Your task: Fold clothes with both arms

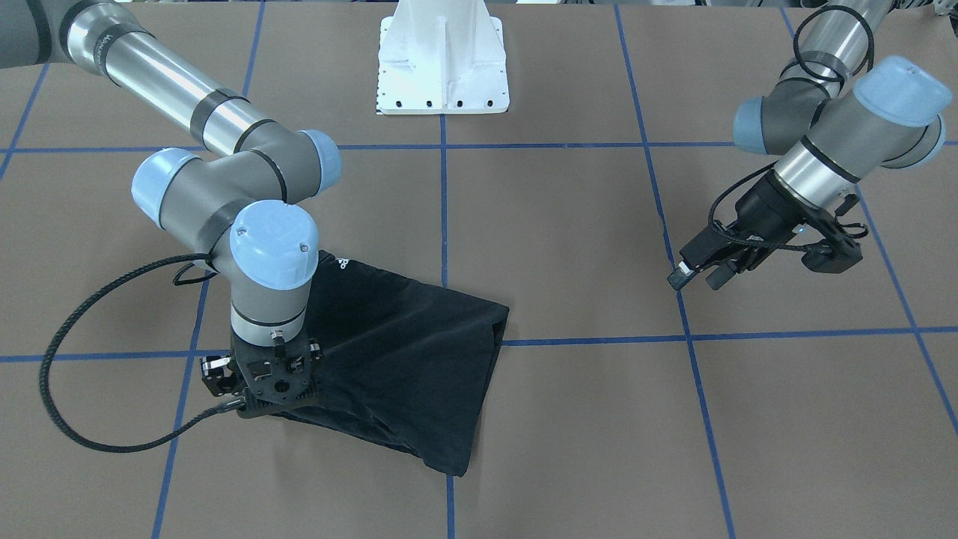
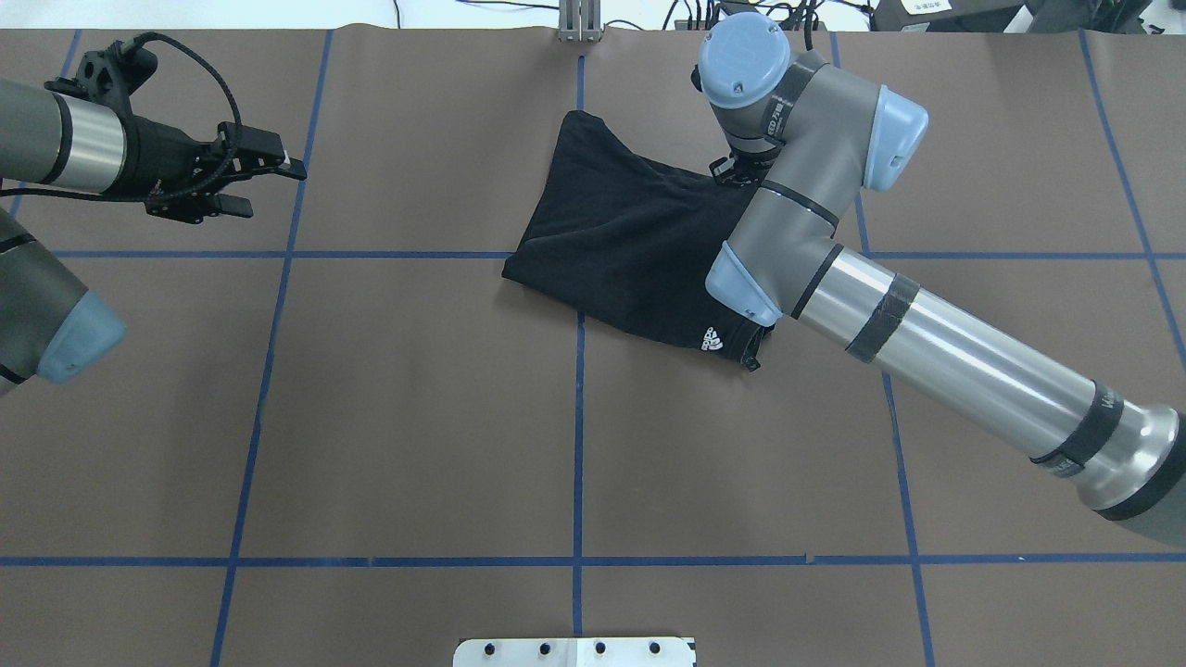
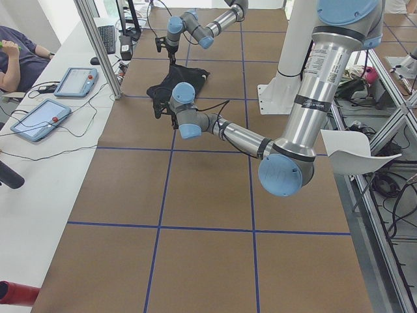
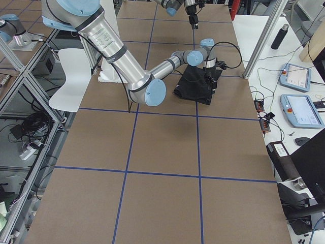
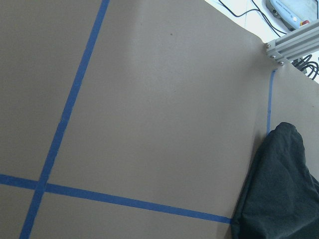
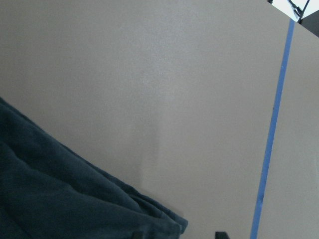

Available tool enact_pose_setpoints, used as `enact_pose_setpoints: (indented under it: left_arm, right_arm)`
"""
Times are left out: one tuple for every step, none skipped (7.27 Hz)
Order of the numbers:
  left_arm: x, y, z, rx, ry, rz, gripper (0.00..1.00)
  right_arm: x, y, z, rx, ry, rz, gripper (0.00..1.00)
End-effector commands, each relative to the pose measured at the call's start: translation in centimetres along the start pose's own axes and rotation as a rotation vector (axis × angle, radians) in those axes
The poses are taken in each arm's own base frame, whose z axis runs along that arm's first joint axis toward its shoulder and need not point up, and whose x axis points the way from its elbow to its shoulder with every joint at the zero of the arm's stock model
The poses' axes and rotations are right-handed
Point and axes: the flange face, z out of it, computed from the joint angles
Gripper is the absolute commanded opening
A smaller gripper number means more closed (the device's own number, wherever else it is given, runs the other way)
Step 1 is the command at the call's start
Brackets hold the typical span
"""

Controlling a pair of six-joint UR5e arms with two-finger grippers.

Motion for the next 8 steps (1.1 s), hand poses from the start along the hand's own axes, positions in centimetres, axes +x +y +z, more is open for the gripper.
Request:
enact_pose_setpoints:
  left_arm:
    - [-0.2, -1.0, -1.4, 0.025, 0.004, 0.037, 1.0]
    - [-1.6, -2.2, -2.9, 0.054, -0.01, 0.111, 1.0]
    - [-3.5, -3.5, -4.6, 0.084, -0.038, 0.211, 1.0]
    - [-5.8, -5.7, -6.8, 0.118, -0.103, 0.325, 1.0]
    - [-7.3, -8.1, -8.8, 0.14, -0.179, 0.447, 1.0]
    - [-9.1, -10.8, -11.6, 0.16, -0.253, 0.556, 1.0]
    - [-10.8, -13.1, -14.5, 0.179, -0.316, 0.655, 1.0]
    - [-13.7, -14.5, -16.6, 0.178, -0.365, 0.679, 1.0]
  right_arm:
    - [6.5, -2.6, -3.7, -0.037, -0.163, 0.087, 1.0]
    - [11.0, -3.0, -5.6, -0.036, -0.189, 0.143, 1.0]
    - [16.9, -0.2, -5.6, -0.032, -0.209, 0.189, 1.0]
    - [22.4, 3.5, -5.4, -0.019, -0.199, 0.22, 1.0]
    - [27.3, 6.9, -4.9, -0.013, -0.18, 0.207, 1.0]
    - [31.8, 10.7, -4.4, -0.021, -0.172, 0.159, 1.0]
    - [36.7, 13.6, -3.2, -0.046, -0.193, 0.114, 1.0]
    - [41.5, 16.3, -2.8, -0.06, -0.228, 0.115, 1.0]
